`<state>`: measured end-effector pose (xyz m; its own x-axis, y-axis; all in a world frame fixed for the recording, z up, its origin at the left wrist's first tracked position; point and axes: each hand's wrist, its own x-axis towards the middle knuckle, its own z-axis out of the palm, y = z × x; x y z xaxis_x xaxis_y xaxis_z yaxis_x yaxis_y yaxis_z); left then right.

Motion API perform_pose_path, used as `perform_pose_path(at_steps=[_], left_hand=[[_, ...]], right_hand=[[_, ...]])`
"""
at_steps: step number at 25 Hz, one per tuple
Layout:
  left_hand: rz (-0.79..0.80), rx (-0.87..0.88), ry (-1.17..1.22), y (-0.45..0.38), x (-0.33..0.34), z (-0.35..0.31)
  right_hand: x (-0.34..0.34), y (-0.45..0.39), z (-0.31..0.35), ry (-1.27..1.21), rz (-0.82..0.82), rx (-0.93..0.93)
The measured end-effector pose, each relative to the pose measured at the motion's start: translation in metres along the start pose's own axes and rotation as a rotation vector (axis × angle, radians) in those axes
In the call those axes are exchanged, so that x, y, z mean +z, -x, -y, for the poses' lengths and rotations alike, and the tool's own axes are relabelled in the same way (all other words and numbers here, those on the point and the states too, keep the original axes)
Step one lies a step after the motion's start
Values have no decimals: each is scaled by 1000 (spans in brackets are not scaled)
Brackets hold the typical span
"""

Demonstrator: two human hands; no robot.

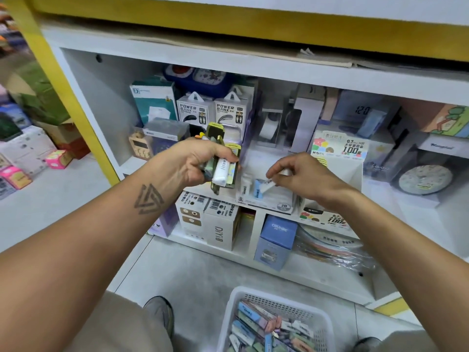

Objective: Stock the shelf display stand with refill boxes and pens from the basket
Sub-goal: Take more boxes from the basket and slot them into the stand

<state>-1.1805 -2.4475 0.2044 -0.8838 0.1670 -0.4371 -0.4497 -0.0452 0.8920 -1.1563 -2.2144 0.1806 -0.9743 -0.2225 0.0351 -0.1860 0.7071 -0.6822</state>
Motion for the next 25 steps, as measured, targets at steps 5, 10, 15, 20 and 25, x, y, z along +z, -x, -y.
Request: perform_pose_path(at_steps=[5, 10, 15, 20, 25], left_hand=[[-11, 3, 26, 3, -4, -1], [-18, -3, 40, 4, -4, -2], [-38, 2, 31, 5, -2, -1], [-44, 2, 18, 6, -4, -1], [-44, -2, -6, 9, -7, 0]], right_hand=[[2, -1, 7, -149, -45, -57], [5, -13, 10, -380, -294, -79], [24, -25, -2, 16, -358, -171], [42, -33, -9, 108, -250, -161], [47, -34, -12, 112, -184, -188]])
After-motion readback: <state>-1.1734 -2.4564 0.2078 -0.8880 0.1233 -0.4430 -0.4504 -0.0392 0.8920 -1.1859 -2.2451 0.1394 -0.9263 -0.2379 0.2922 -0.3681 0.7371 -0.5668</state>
